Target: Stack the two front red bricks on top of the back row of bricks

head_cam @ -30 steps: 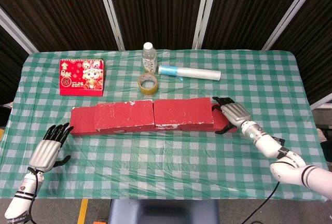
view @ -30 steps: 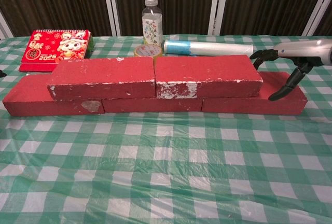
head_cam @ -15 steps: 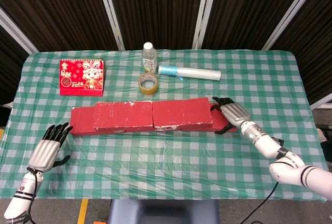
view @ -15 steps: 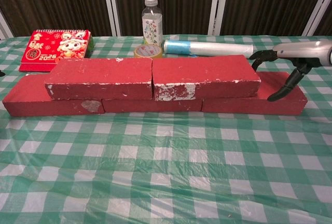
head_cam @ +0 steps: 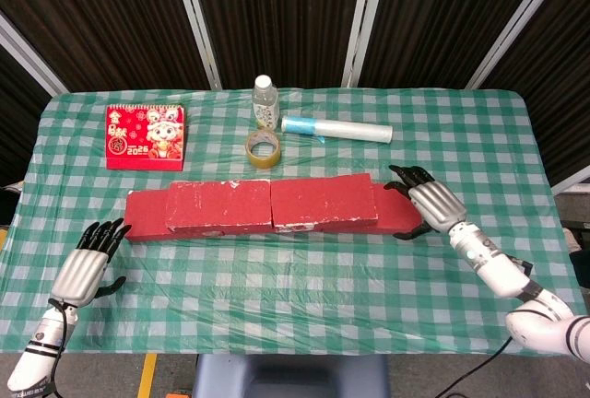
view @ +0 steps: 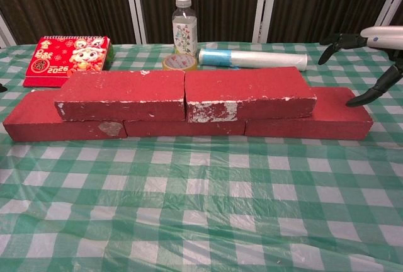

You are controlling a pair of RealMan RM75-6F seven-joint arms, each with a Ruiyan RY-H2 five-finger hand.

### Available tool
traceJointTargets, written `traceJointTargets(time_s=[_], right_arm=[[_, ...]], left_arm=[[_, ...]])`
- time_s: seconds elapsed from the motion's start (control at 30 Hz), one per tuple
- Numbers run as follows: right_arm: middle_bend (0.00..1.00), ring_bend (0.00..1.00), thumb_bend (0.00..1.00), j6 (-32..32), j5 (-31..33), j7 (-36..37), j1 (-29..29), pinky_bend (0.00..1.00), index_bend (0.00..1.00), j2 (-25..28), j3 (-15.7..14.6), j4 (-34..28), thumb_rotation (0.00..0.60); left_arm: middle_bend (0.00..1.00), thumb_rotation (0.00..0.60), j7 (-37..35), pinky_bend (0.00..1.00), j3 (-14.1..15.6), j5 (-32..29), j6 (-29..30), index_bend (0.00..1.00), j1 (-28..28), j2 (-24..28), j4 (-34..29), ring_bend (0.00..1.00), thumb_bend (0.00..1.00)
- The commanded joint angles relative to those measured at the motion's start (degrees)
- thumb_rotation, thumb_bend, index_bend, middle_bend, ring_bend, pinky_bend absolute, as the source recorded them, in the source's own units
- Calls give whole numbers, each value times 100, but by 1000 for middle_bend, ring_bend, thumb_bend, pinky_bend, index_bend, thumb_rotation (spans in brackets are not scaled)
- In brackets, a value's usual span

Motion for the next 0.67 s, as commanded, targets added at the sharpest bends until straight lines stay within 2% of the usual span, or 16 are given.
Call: traceJointTargets(time_s=[0.03, 0.13, 0.23, 0.33, 0.4, 0.47, 0.53, 0.67], right_arm=[[7, 0, 41, 727, -440, -240, -367, 117, 302, 250, -144, -444, 545], [1, 0, 40, 1452, -636, -480, -802, 91, 186, 231, -280, -683, 544], [0, 0, 40, 2485, -843, -1118, -1510, 38, 34, -12, -496, -686, 542], [0, 0, 40, 3561, -963, -1888, -2304, 3, 0, -355, -672, -472, 543], [0, 0, 41, 4188, -949, -2087, -2746, 0, 0, -569, -672, -285, 543], [0, 0, 43, 4317, -1002, -2228, -2902, 0, 0, -515, -734, -283, 547], [0, 0, 45, 4449, -1006, -2216, -2970, 0, 0, -479, -665, -339, 547], [0, 0, 46, 4256, -916, -2240, -3018, 0, 0, -348, -657, -526, 545]], left_arm=[[0, 600, 16, 27, 29, 85, 82, 0, 13, -23, 19, 0, 256], [0, 600, 99, 28, 29, 93, 166, 0, 55, -19, -24, 0, 256], [0, 600, 312, 27, -34, 32, 347, 0, 142, 6, -89, 0, 266], [0, 600, 519, 27, -138, 4, 693, 0, 274, 14, -133, 0, 273], [0, 600, 636, 27, -198, -4, 905, 0, 355, 27, -168, 0, 273], [0, 600, 712, 27, -238, -35, 1035, 0, 423, 50, -233, 0, 275], [0, 600, 775, 27, -266, -61, 1098, 0, 459, 70, -277, 0, 278], [0, 600, 854, 27, -263, -78, 1112, 0, 502, 133, -419, 0, 279]])
